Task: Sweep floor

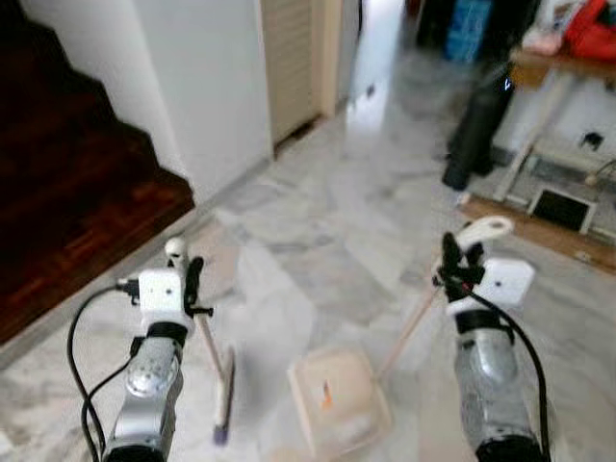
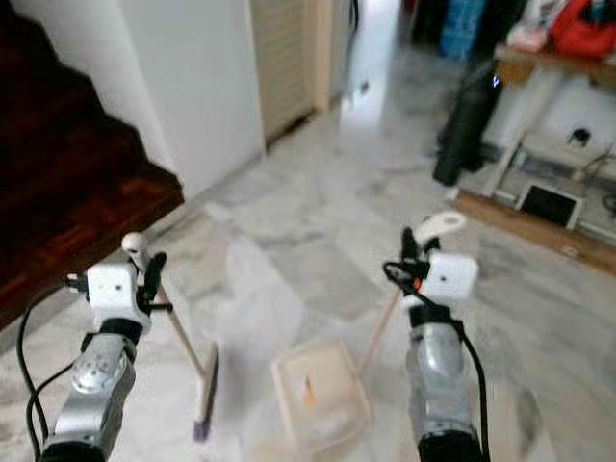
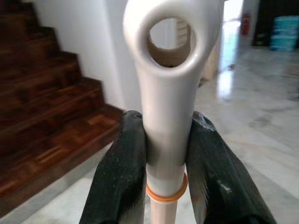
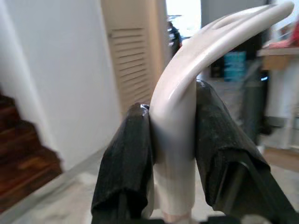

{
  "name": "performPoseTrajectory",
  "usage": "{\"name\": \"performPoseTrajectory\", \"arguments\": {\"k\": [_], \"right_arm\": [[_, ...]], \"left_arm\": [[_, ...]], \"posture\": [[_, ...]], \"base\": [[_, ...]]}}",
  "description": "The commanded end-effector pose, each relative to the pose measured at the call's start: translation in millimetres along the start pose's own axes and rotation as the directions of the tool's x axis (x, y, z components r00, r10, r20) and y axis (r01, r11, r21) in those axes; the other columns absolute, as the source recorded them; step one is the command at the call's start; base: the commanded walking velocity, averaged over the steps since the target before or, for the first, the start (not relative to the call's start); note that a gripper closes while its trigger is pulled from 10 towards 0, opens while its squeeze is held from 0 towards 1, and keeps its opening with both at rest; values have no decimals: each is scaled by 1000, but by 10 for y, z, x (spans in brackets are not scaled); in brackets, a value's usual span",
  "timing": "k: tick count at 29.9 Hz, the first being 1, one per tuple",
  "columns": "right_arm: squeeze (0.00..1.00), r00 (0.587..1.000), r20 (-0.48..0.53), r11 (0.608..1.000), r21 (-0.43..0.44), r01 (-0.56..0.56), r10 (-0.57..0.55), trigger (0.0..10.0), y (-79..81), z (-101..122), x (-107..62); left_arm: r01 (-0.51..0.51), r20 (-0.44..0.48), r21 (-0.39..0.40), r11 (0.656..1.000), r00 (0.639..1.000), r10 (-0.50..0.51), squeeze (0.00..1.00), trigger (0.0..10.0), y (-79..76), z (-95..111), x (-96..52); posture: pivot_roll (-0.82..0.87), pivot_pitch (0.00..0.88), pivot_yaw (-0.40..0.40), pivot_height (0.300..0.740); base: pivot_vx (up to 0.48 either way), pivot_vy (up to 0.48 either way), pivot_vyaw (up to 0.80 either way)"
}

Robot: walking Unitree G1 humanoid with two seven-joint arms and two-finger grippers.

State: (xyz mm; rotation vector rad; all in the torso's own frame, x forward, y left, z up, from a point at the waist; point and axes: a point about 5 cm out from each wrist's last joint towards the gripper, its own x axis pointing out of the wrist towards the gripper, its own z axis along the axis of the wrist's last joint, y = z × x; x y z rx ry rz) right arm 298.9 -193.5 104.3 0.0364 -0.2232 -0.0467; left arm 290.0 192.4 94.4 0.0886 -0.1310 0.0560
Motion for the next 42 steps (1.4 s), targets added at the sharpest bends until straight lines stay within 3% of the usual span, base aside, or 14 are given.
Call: {"name": "performPoseTrajectory", "arguments": {"k": [1,13,18,33,42], "right_arm": [[0,998,55,1000,12,4,-4,10000,-7,117,52],[0,999,45,1000,18,-4,3,10000,33,106,65],[0,999,35,1000,21,-7,7,10000,34,97,79],[0,999,43,999,48,-8,5,10000,51,114,81],[0,998,43,998,48,-36,34,10000,112,102,65]], "left_arm": [[7,40,10,1000,999,-7,0,10000,-8,92,29],[-9,35,6,1000,999,9,0,10000,15,99,35],[-16,33,5,1000,999,15,0,10000,25,100,33],[-16,30,1,1000,999,16,0,10000,25,106,31],[-16,29,2,1000,999,16,0,10000,19,103,17]], "posture": [[-46,0,38,740],[-31,0,30,740],[-31,0,30,740],[-31,0,30,740],[-26,0,28,740]], "base": [[0,0,800],[0,0,42],[0,277,800],[0,312,0],[0,317,737]]}}
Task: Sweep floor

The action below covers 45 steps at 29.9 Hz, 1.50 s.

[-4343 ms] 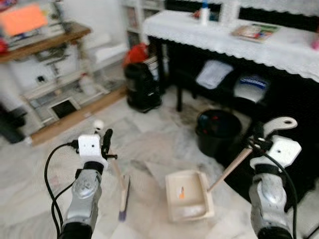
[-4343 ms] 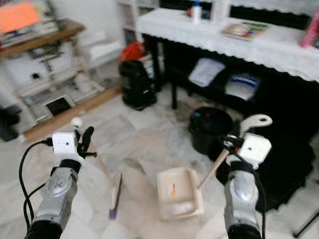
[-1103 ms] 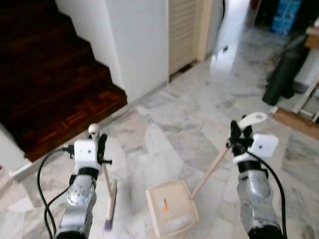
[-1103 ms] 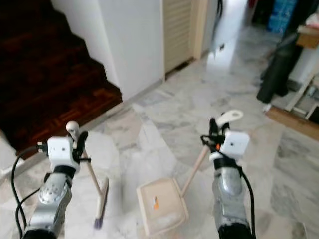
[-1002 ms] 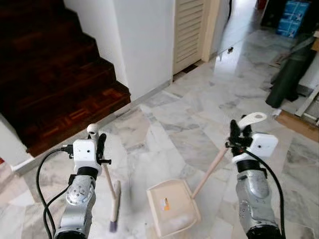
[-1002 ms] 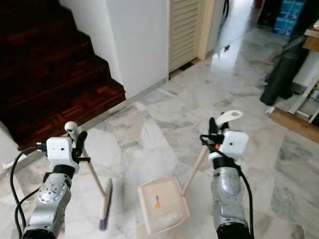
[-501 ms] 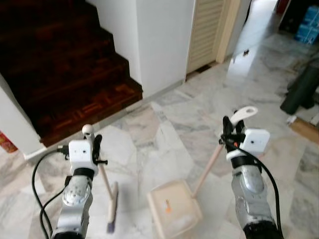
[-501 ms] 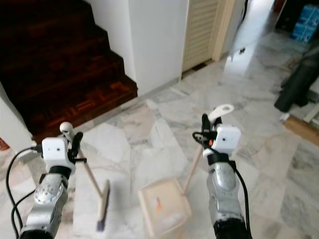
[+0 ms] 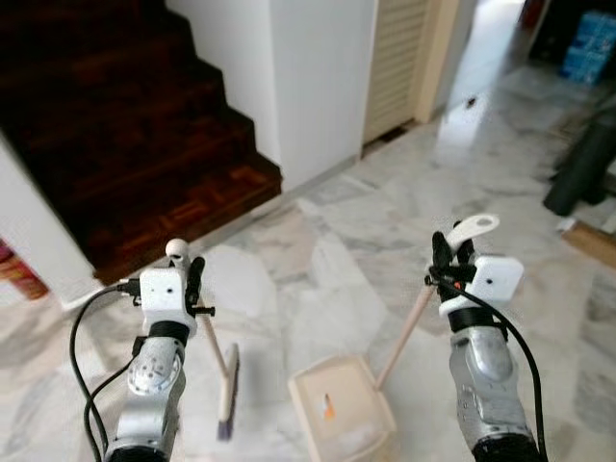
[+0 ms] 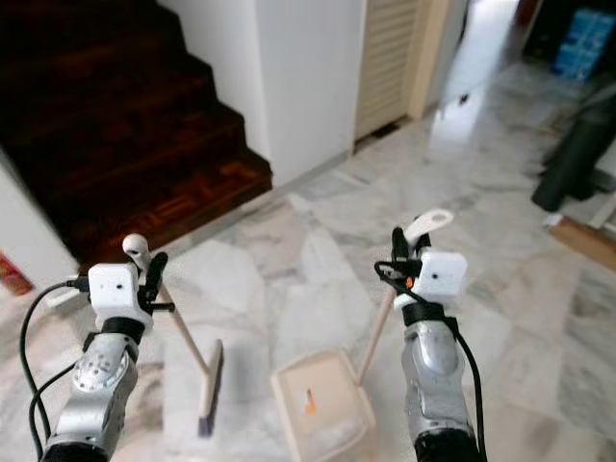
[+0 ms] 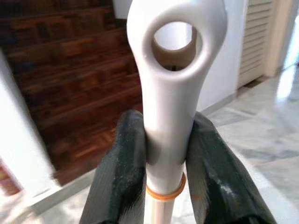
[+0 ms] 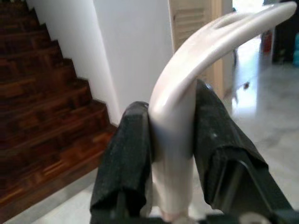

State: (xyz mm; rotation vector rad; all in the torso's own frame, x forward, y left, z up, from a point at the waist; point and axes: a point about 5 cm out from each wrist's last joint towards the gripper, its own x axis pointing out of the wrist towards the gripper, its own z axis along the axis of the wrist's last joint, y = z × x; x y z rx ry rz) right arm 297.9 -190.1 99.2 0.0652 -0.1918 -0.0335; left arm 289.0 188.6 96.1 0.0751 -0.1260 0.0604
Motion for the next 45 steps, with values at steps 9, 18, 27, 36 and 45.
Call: {"name": "performPoseTrajectory", "arguments": {"k": [9,18,27,36,45], "right_arm": [[0,997,66,999,20,-48,47,10000,110,136,74],[0,996,70,999,14,-49,48,10000,100,138,64],[0,996,65,998,11,-69,68,10000,138,129,56],[0,996,62,997,15,-70,69,10000,135,130,58],[0,996,50,996,45,-72,70,10000,146,121,72]], "left_arm": [[-2,34,15,1000,999,1,0,10000,44,78,20],[11,38,10,1000,999,-12,0,10000,-4,83,24],[20,41,18,1000,999,-20,0,10000,-13,85,20],[23,43,15,1000,999,-23,0,10000,-24,93,34],[16,42,17,1000,999,-16,0,10000,-9,99,41]], "posture": [[-31,0,33,740],[-34,0,32,740],[-31,0,31,740],[-32,0,30,740],[-26,0,27,740]], "base": [[0,315,0],[0,316,622],[0,317,800],[0,317,800],[0,319,114]]}}
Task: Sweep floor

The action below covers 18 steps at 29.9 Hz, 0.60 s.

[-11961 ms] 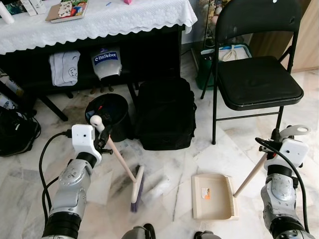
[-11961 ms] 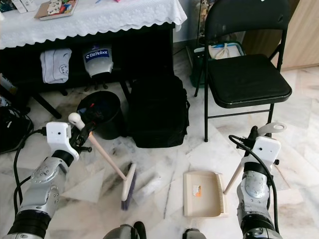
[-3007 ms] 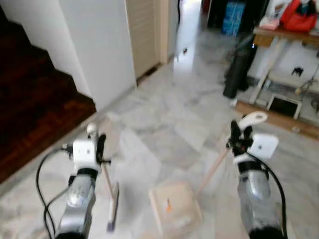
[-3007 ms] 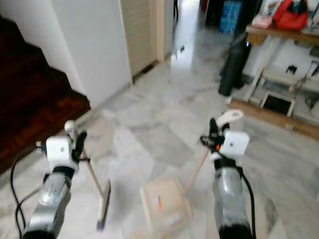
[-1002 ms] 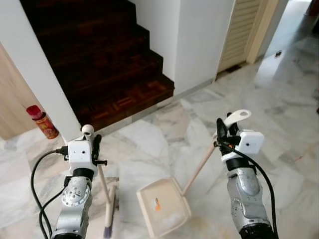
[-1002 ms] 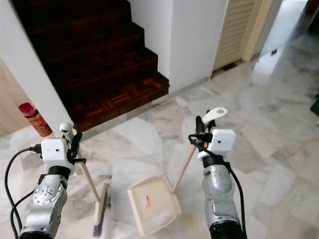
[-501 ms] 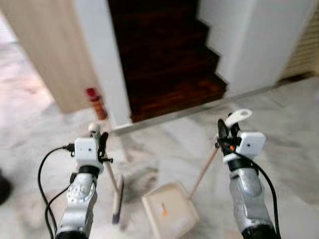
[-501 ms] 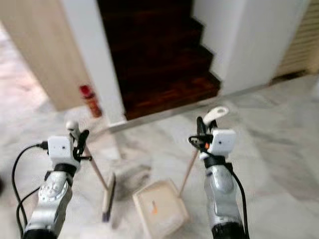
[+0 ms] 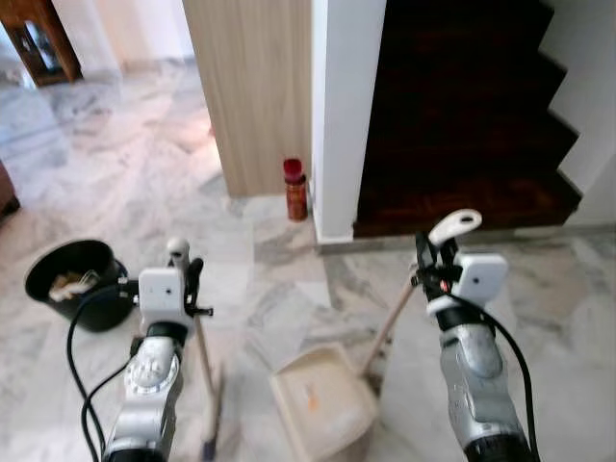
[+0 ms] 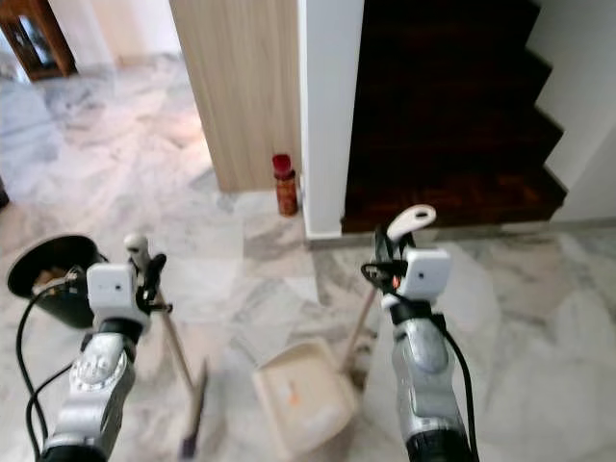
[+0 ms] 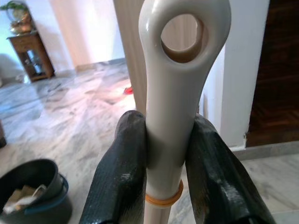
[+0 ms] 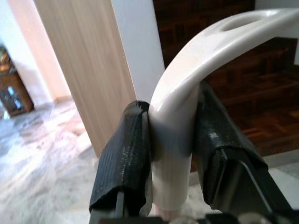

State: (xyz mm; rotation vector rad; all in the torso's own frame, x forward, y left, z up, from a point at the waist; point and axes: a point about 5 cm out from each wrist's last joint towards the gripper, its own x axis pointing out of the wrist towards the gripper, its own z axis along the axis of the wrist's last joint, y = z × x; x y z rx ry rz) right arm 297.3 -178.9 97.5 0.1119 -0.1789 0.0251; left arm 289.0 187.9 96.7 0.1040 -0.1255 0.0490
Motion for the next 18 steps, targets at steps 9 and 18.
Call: {"name": "performPoseTrajectory", "arguments": {"k": [9,18], "right_arm": [[0,999,52,1000,19,9,-10,10000,65,149,101],[0,998,51,999,26,20,-22,10000,65,169,133]], "left_arm": [[-9,41,-2,1000,999,10,0,10000,28,96,30],[-9,43,2,1000,999,9,0,10000,40,107,50]], "posture": [[-20,0,24,740],[-20,0,25,740]], "base": [[0,317,0],[0,317,0]]}}
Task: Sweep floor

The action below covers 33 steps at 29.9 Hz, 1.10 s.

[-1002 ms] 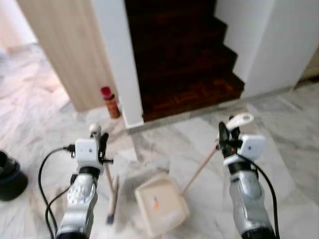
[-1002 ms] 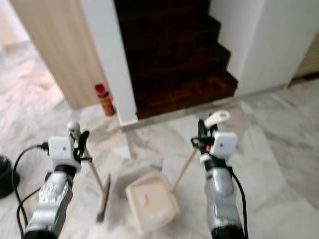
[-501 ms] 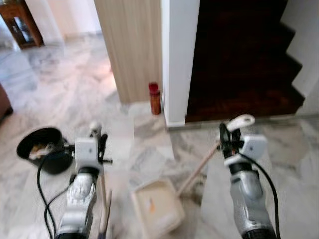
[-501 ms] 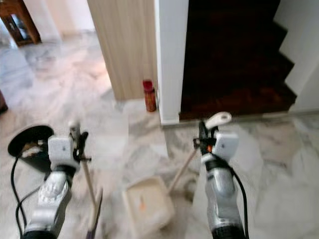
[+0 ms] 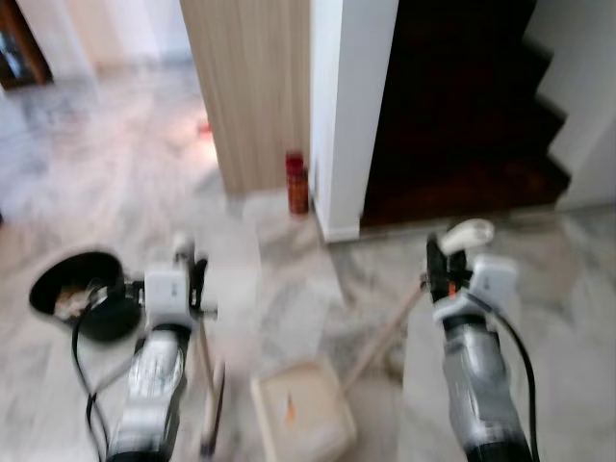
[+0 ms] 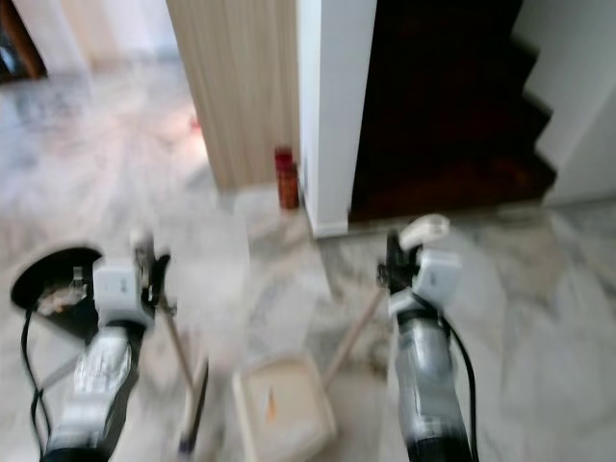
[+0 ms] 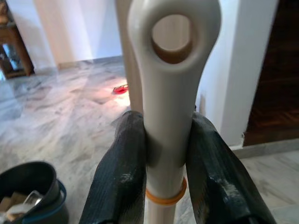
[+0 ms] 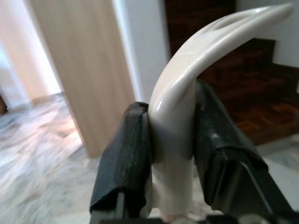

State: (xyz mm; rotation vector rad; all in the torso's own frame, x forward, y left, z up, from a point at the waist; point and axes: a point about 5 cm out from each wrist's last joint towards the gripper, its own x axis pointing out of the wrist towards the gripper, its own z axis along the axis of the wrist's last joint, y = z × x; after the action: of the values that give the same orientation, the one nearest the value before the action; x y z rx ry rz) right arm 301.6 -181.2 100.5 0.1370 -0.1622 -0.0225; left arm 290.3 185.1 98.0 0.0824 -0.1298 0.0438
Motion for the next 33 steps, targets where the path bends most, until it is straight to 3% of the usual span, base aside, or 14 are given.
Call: {"name": "performPoseTrajectory", "arguments": {"k": [1,33], "right_arm": [[0,997,65,1000,4,-31,31,10000,98,145,80],[0,998,60,1000,15,-28,27,10000,94,160,103]], "left_arm": [[-13,39,24,1000,999,12,0,10000,67,95,38],[-10,46,28,1000,999,9,0,10000,50,115,53]], "posture": [[-20,0,25,740],[-16,0,22,740]], "base": [[0,319,0],[0,317,0]]}}
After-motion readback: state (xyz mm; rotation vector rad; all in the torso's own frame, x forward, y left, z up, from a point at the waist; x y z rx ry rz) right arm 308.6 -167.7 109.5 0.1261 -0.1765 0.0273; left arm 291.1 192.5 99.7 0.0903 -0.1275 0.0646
